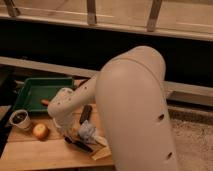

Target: Place brush in purple bowl

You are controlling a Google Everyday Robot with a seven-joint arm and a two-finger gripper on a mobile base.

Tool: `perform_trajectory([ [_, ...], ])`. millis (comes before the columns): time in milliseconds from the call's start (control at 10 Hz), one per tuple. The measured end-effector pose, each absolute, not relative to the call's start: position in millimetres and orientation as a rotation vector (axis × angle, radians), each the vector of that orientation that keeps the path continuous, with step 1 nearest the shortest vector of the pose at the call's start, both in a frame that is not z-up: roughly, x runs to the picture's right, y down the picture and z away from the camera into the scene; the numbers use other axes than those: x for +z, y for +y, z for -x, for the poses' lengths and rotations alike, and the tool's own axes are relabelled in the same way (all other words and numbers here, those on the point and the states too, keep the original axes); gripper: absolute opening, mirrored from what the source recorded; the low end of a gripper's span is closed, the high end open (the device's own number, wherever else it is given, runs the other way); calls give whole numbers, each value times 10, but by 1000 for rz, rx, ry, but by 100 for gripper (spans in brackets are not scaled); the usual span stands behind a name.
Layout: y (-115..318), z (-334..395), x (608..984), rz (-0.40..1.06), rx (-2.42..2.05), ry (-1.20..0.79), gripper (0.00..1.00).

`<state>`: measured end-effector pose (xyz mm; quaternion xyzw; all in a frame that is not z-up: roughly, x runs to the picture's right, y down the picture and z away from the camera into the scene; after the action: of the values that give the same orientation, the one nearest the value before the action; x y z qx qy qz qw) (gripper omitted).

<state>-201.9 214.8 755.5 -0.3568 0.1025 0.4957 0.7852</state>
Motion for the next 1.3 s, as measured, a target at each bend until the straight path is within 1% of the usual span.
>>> perform_trajectory([
  [200,1816,1881,7539,723,1107,192,0],
  [400,1342,1658,7493,650,1153,167,0],
  [700,730,1278,7271,565,1250,122,0],
  [1300,725,1290,7267,567,1261,120,0],
])
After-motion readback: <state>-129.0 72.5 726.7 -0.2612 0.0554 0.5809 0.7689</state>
